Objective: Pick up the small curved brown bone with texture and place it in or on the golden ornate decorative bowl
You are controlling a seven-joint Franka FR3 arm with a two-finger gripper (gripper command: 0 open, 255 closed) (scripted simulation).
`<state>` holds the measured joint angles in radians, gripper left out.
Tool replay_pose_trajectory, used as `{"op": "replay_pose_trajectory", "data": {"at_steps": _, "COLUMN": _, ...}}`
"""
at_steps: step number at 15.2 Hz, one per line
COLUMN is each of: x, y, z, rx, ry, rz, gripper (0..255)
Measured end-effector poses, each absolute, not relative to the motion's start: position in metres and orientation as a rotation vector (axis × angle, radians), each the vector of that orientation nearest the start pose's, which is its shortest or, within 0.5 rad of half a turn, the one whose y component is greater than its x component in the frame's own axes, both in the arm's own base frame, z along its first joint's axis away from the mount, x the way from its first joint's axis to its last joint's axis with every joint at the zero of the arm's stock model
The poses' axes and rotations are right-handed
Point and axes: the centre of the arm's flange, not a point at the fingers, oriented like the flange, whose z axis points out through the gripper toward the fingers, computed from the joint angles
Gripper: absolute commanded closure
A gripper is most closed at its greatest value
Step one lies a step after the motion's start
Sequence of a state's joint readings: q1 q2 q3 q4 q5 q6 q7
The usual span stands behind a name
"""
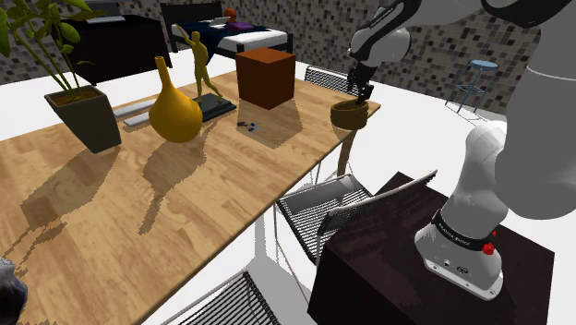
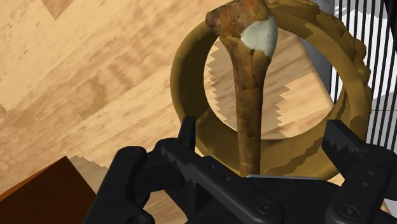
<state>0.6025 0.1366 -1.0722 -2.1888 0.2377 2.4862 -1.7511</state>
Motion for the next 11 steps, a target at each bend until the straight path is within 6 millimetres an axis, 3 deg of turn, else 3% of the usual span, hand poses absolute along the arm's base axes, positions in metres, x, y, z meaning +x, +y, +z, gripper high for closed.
{"op": "replay_pose_trajectory", "data": {"at_steps": 2, "x": 0.505, "y": -0.247, "z": 0.387, "rx": -2.810, "ry": -1.776, "rz": -0.254, "gripper": 0}}
{"op": "replay_pose_trajectory", "data": {"at_steps": 6, "x": 0.496, "y": -0.245, "z": 0.424, "rx": -2.809, "ry": -1.777, "rz": -0.254, "gripper": 0}}
{"op": "replay_pose_trajectory", "data": {"at_steps": 11, "x": 0.494, "y": -0.245, "z": 0.429, "rx": -2.811, "ry": -1.778, "rz": -0.250, "gripper": 0}}
